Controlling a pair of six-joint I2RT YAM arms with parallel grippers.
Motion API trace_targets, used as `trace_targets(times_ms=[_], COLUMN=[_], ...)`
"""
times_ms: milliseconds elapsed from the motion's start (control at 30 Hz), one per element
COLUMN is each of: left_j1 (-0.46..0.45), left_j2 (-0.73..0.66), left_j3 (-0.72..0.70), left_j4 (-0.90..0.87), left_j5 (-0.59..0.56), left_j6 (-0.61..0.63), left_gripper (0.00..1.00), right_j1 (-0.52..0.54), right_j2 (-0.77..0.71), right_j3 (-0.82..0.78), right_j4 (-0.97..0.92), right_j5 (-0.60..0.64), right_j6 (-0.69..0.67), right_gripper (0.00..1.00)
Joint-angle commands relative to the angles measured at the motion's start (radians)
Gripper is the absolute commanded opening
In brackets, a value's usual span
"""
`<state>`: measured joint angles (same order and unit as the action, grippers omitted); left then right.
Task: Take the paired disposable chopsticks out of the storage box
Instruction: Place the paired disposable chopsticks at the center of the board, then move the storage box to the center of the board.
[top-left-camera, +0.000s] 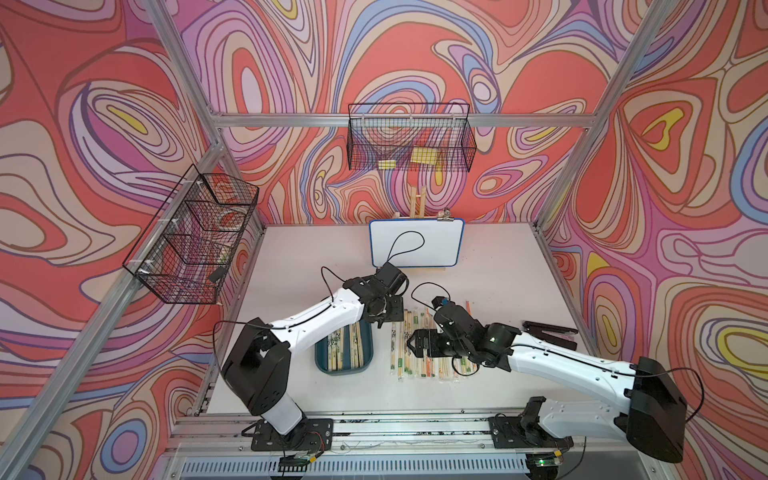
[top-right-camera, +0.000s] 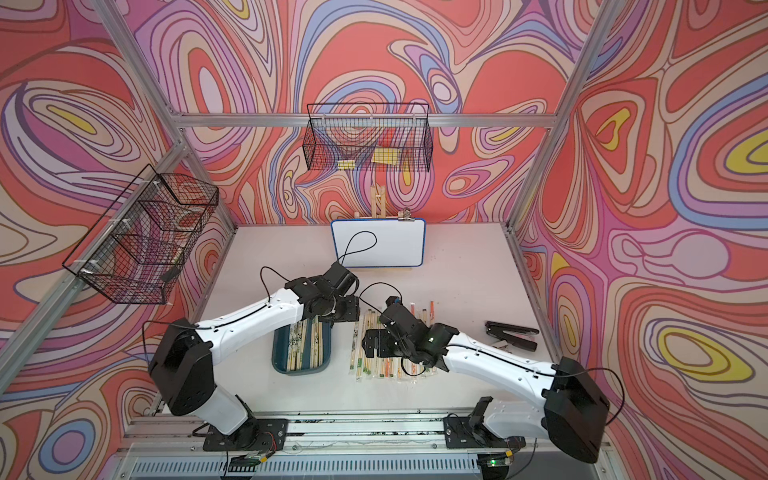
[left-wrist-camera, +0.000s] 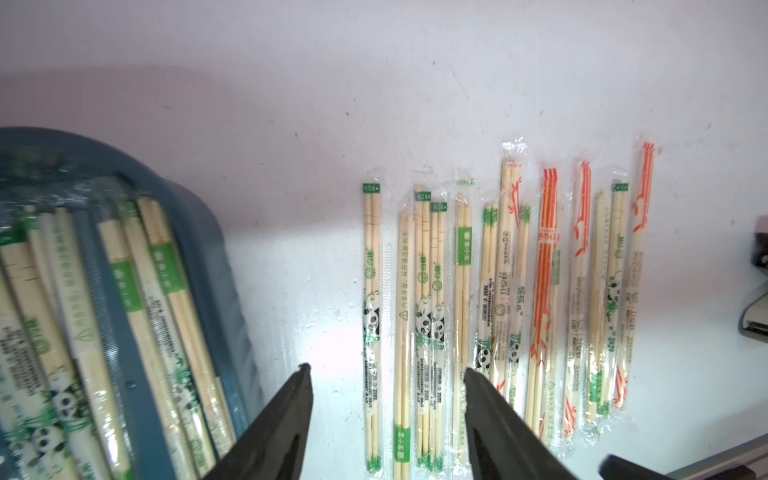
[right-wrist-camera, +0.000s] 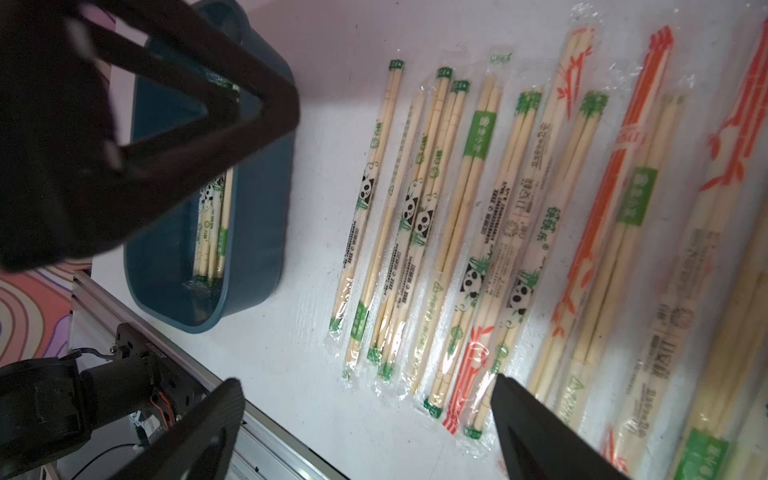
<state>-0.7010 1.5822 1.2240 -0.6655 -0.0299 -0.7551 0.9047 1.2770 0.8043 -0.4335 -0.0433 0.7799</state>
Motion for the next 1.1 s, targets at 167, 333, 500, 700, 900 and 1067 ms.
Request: trace_targets(times_ms=[167,333,500,700,900,1067], left_j1=[0.168,0.244,0.305,0.383,0.396,0.396], left_j2=[-0.179,-0.249,-0.270,-0.276,-0.298,-0.313], left_j3=[-0.061,-0.085,-0.096,-0.134,-0.169,-0.188], left_j4=[-0.153,-0.225,-0.271,-0.266,-0.261,-0.263], left_j5=[-0.095,-0.172,-0.179,-0.052,-0.054,-0.059], left_j6=[0.046,0.063,0.094,0.093,0.103,0.101], left_gripper=[1.00,1.00,1.00,1.00,1.00,1.00], right_j1=[0.007,0.013,0.038,0.069,0.091,0.094], right_j2=[0.192,0.331,0.463,0.589,0.673,0.734], right_j3=[0.123,0.242,0.372,0.477,0.577,0.659], right_j4=[0.011,-0.086,-0.174,-0.183,-0.165,-0.146], right_j5=[-0.017,0.039,0.085,0.073,0.043,0.006], right_j6=[0.035,0.062,0.065,0.065,0.064,0.064], right_gripper=[0.98,0.98,0.98,0.98,0.98,0.98])
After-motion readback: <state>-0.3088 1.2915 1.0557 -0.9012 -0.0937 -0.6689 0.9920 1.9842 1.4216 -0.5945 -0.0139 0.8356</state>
